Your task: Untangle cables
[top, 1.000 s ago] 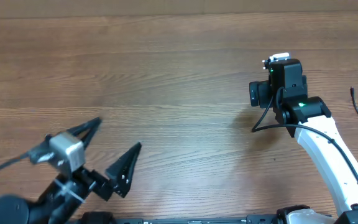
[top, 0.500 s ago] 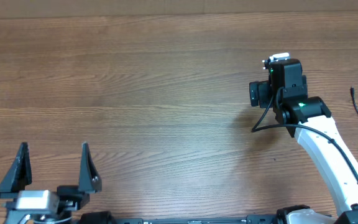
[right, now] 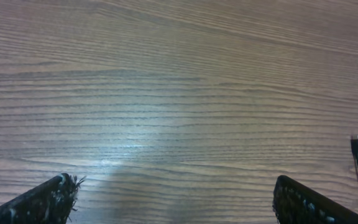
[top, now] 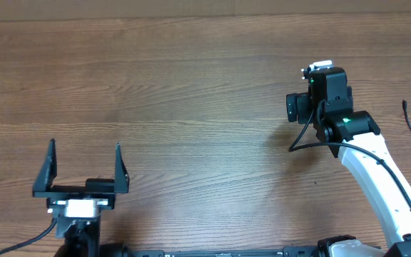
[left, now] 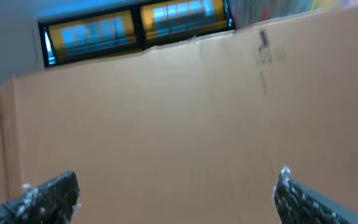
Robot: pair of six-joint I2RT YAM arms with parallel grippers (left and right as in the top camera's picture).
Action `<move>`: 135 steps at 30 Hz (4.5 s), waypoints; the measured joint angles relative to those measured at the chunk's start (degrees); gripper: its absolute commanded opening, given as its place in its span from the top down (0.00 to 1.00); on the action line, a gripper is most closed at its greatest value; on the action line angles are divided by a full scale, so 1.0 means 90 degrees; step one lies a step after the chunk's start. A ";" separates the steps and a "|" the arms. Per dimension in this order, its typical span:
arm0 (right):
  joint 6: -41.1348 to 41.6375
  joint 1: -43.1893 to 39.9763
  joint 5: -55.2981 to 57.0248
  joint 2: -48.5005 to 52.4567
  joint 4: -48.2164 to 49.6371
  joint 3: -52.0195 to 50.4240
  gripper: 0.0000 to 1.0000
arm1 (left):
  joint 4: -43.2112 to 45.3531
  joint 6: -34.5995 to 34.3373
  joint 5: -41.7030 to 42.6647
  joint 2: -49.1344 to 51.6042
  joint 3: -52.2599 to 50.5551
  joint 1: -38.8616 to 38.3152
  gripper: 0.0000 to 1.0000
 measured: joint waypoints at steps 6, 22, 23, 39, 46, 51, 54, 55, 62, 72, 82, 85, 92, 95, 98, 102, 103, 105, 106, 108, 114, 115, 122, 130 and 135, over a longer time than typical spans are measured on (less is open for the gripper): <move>-0.0002 0.0000 -0.0002 0.0000 -0.0002 0.0000 0.00 | 0.0920 0.0005 0.0131 -0.0034 -0.0729 0.0000 0.00; -0.0002 0.0000 0.0000 0.0000 0.0002 0.0000 0.00 | 0.1236 0.0845 0.0172 -0.0423 -0.1535 0.0000 0.01; -0.0002 0.0000 0.0000 0.0000 0.0000 0.0000 0.00 | 0.1239 0.0942 0.0172 -0.0423 -0.1613 0.0000 0.00; -0.0002 0.0000 0.0002 0.0000 -0.0002 0.0000 0.00 | -0.0512 0.1566 -0.0389 -0.0427 -0.1994 0.0000 0.00; -0.0005 0.0002 0.0000 0.0000 -0.0002 0.0000 0.00 | -0.1411 0.0925 -0.1178 -0.0430 -0.1996 0.0000 0.01; -0.0002 0.0002 0.0002 0.0000 0.0000 0.0000 0.00 | -0.2220 0.0777 -0.1428 -0.0430 -0.1996 0.0000 0.00; -0.0002 0.0000 0.0000 0.0000 0.0000 0.0000 0.00 | -0.2630 0.0780 -0.1511 -0.0435 -0.1996 0.0000 0.00; 0.0000 0.0002 0.0000 0.0000 0.0000 0.0000 0.00 | -0.2625 0.0787 -0.1528 -0.0437 -0.1996 0.0000 0.00; -0.0002 0.0000 0.0000 0.0000 -0.0005 0.0000 0.00 | -0.2633 0.0690 -0.1564 -0.0440 -0.1996 0.0000 0.00; 0.0000 0.0002 0.0000 0.0000 0.0000 0.0000 0.00 | -0.2630 -0.0369 -0.1671 -0.0440 -0.1996 0.0000 0.00; 0.0000 0.0000 0.0000 0.0000 0.0000 0.0000 0.00 | -0.2628 -0.0393 -0.1668 -0.0440 -0.1996 0.0000 0.00; -0.0002 0.0002 0.0002 0.0000 -0.0002 0.0000 0.00 | -0.2628 -0.0393 -0.1668 -0.0440 -0.1996 0.0000 0.00; -0.0005 0.0002 0.0002 0.0000 0.0002 0.0000 0.00 | -0.2630 -0.0393 -0.1668 -0.0440 -0.1996 0.0000 0.00; -0.0002 0.0002 0.0002 0.0000 0.0002 0.0000 0.00 | -0.2628 -0.0393 -0.1668 -0.0440 -0.1996 0.0000 0.00; -0.0002 0.0000 0.0000 0.0000 -0.0005 0.0000 0.00 | -0.2628 -0.0393 -0.1668 -0.0440 -0.1996 0.0000 0.00; -0.0002 0.0000 0.0000 0.0000 -0.0002 0.0000 0.00 | -0.2630 -0.0393 -0.1666 -0.0440 -0.1996 0.0000 0.00; -0.0002 0.0000 0.0000 0.0000 -0.0002 0.0000 0.00 | -0.2628 -0.0393 -0.1668 -0.0440 -0.1996 0.0000 0.00; -0.0002 0.0000 0.0002 0.0000 0.0002 0.0000 0.00 | -0.2628 -0.0393 -0.1666 -0.0440 -0.1996 0.0000 0.01; -0.0002 0.0002 0.0002 0.0000 -0.0002 0.0000 0.00 | -0.2630 -0.0393 -0.1668 -0.0440 -0.1996 0.0000 0.00; 0.0000 0.0000 0.0000 0.0000 -0.0002 0.0000 0.00 | -0.2628 -0.0393 -0.1668 -0.0440 -0.1996 0.0000 0.00; -0.0002 0.0002 -0.0022 -0.0061 -0.0053 -0.0002 0.00 | -0.2628 -0.0393 -0.1666 -0.0440 -0.1996 0.0000 0.00; 0.0000 0.0002 -0.0051 -0.0117 0.0058 -0.0005 0.00 | -0.2630 -0.0393 -0.1666 -0.0440 -0.1996 0.0000 0.00; -0.0002 0.0000 -0.0415 -0.1280 0.1593 -0.0005 0.00 | -0.2630 -0.0393 -0.1666 -0.0440 -0.1996 0.0000 0.00; 0.0061 -0.0189 -0.0529 -0.2737 0.1965 -0.0240 0.00 | -0.2628 -0.0393 -0.1666 -0.0440 -0.1996 0.0000 0.01; 0.0418 -0.0427 -0.0542 -0.3898 0.2363 -0.1496 0.00 | -0.2625 -0.0393 -0.1666 -0.0440 -0.1996 0.0000 0.00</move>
